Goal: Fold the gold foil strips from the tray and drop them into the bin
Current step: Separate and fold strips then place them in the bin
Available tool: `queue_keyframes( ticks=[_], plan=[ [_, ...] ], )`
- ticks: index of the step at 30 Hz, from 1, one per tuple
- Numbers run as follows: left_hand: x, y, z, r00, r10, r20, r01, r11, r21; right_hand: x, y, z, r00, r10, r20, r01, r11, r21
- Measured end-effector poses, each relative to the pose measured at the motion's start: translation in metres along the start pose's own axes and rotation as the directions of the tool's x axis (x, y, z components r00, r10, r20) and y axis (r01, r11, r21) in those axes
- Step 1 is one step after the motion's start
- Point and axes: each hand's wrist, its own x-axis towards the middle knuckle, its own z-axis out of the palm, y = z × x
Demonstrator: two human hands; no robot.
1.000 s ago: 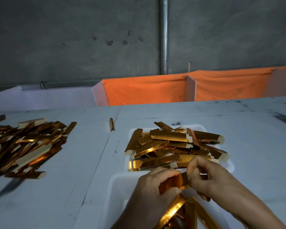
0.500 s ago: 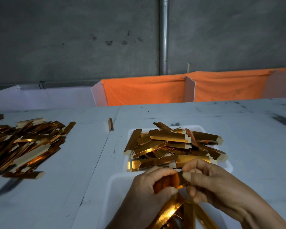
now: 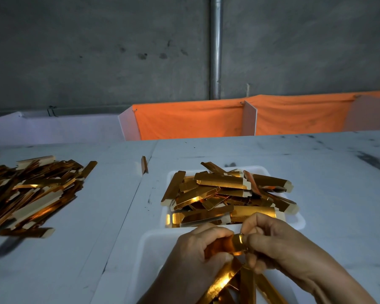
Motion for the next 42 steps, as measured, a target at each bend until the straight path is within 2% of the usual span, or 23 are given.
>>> queue_keyframes(
  ticks=[14,18,22,24,29,35,38,42],
  plan=[
    [0.0,-0.001,-0.003,0.998,-0.066,0.006,0.067,0.988,-0.138,-0.004,-0.003,0.001,1.0,-0.006,0.022,0.003,0.987,0.161],
    [0.0,-0.004,-0.003,1.0,-0.03,0.006,0.031,0.994,-0.102,-0.003,-0.003,0.002,1.0,-0.019,-0.002,0.019,0.997,0.071],
    [0.0,-0.003,-0.001,0.998,0.06,-0.004,-0.059,0.997,0.051,0.0,0.002,0.006,0.996,-0.083,-0.023,0.081,0.994,-0.076],
    [0.0,-0.003,-0.001,0.997,0.076,-0.007,-0.076,0.994,0.076,-0.001,0.002,0.006,0.996,-0.094,-0.006,0.093,0.992,-0.088],
    [-0.002,-0.004,-0.009,0.999,0.017,-0.035,-0.023,0.983,-0.184,-0.005,-0.003,0.001,0.991,-0.115,0.064,0.096,0.966,0.24],
    [-0.004,-0.004,-0.011,1.0,0.027,0.006,-0.024,0.953,-0.303,-0.005,-0.004,0.001,0.984,-0.129,0.124,0.086,0.947,0.309],
    [-0.003,-0.006,-0.009,1.0,-0.005,0.011,0.008,0.96,-0.281,-0.003,-0.001,0.002,0.991,-0.106,0.082,0.086,0.972,0.22],
    [-0.002,-0.006,-0.008,0.999,-0.032,-0.007,0.029,0.954,-0.3,0.0,0.001,0.001,0.992,0.003,0.124,-0.029,0.978,0.206]
  ],
)
